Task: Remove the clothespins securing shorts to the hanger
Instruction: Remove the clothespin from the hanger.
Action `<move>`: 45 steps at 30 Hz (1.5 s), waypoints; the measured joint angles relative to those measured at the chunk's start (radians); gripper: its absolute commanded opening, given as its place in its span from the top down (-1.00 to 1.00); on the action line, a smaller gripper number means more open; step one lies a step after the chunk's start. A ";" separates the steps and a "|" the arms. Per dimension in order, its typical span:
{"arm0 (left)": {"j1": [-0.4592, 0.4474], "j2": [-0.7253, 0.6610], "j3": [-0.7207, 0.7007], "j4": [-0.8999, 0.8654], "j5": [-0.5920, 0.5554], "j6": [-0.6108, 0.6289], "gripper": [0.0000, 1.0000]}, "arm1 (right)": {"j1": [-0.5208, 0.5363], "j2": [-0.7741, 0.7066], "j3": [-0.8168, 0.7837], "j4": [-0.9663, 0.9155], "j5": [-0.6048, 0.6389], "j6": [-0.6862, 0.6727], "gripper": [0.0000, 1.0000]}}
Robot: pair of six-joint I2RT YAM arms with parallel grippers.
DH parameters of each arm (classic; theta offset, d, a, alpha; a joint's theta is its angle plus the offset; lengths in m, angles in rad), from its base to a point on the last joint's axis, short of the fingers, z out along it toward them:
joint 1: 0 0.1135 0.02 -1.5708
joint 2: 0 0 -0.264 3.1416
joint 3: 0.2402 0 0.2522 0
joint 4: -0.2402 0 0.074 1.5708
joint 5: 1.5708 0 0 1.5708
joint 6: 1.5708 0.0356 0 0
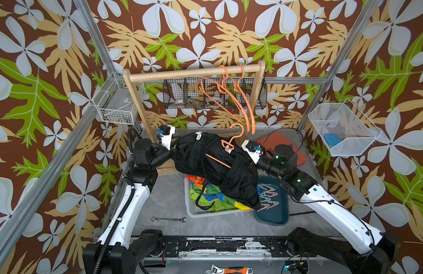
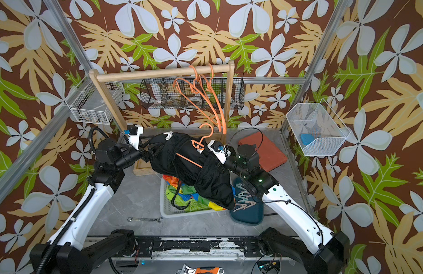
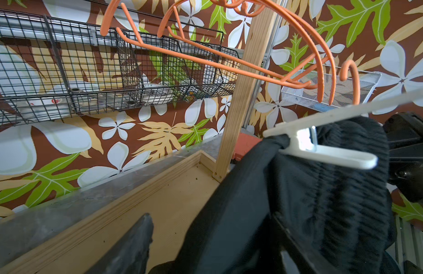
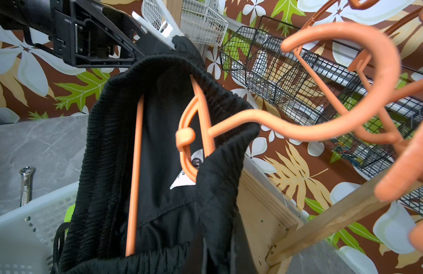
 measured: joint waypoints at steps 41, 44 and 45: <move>-0.111 -0.018 0.028 -0.049 0.160 0.000 1.00 | -0.001 -0.075 -0.008 0.008 0.081 0.018 -0.15; -0.126 -0.021 0.040 -0.085 0.144 0.021 1.00 | 0.000 -0.131 -0.006 -0.013 0.093 0.013 -0.16; -0.127 -0.021 0.043 -0.093 0.139 0.021 1.00 | 0.001 -0.144 -0.002 -0.024 0.102 0.009 -0.15</move>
